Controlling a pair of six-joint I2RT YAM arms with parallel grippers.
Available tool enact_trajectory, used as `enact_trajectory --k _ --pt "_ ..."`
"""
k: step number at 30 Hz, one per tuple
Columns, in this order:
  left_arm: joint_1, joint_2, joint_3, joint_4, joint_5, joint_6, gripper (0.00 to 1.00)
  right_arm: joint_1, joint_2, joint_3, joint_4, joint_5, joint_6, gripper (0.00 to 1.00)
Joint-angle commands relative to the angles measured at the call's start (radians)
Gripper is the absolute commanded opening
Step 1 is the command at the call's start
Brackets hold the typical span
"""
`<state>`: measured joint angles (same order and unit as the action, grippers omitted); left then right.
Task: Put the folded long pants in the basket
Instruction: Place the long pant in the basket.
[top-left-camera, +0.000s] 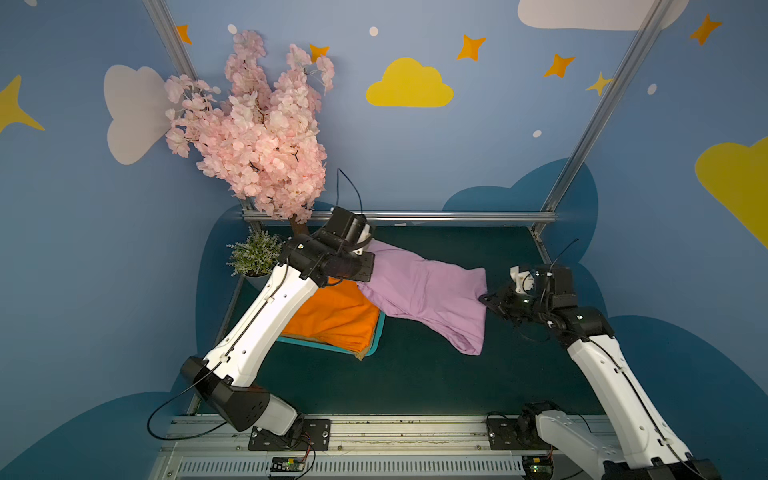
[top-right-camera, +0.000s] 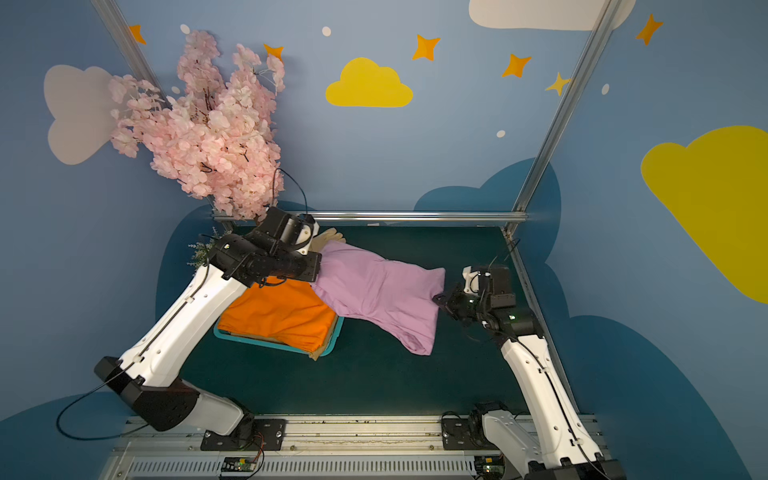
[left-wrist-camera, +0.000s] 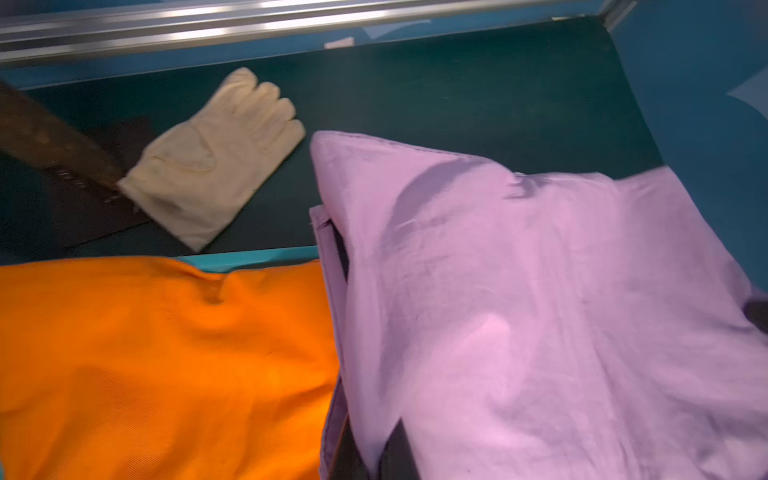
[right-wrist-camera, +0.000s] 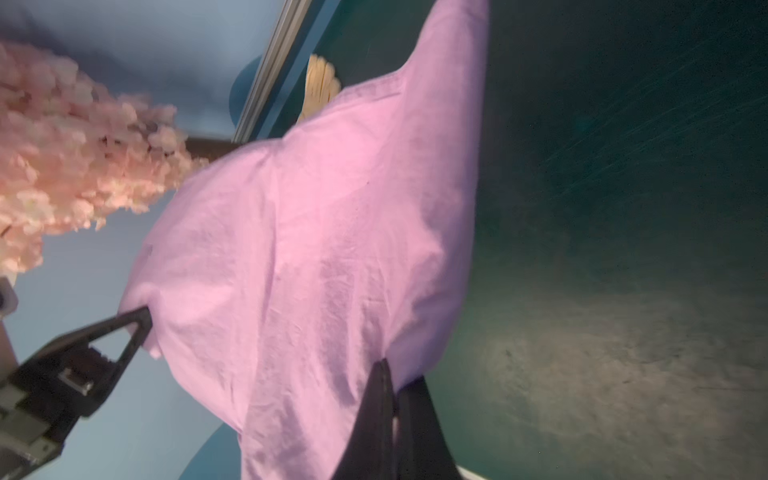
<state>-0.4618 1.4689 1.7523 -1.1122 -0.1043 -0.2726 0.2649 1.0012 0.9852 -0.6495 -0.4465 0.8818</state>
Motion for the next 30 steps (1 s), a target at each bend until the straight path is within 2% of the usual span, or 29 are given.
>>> enact_trajectory --k 1,3,6,8,12,14,17,21,25,30 --pt "0.142 -0.076 -0.029 -0.046 -0.052 0.104 0.02 0.159 0.079 0.06 0.135 0.113 0.122 0.0" --pt "0.228 -0.095 -0.042 -0.052 -0.102 0.125 0.02 0.249 0.156 0.122 0.163 0.148 0.135 0.0" --pt "0.365 -0.115 -0.065 -0.017 -0.035 0.15 0.02 0.349 0.264 0.242 0.166 0.202 0.128 0.0" --pt "0.418 -0.128 -0.07 0.013 0.042 0.158 0.03 0.397 0.315 0.314 0.164 0.223 0.111 0.0" --pt "0.505 -0.183 -0.093 0.112 0.289 0.128 0.02 0.445 0.345 0.404 0.14 0.301 0.074 0.0" --pt "0.525 -0.206 -0.088 0.145 0.33 0.109 0.02 0.447 0.346 0.43 0.14 0.314 0.065 0.0" --pt "0.552 -0.234 -0.075 0.151 0.314 0.109 0.02 0.458 0.353 0.466 0.139 0.31 0.052 0.0" --pt "0.613 -0.249 -0.087 0.138 0.216 0.133 0.03 0.484 0.399 0.5 0.153 0.284 0.055 0.0" --pt "0.636 -0.212 -0.072 0.125 0.141 0.132 0.02 0.514 0.479 0.568 0.165 0.281 0.059 0.0" --pt "0.662 -0.129 -0.064 0.144 0.028 0.193 0.02 0.556 0.591 0.669 0.168 0.308 0.058 0.0"
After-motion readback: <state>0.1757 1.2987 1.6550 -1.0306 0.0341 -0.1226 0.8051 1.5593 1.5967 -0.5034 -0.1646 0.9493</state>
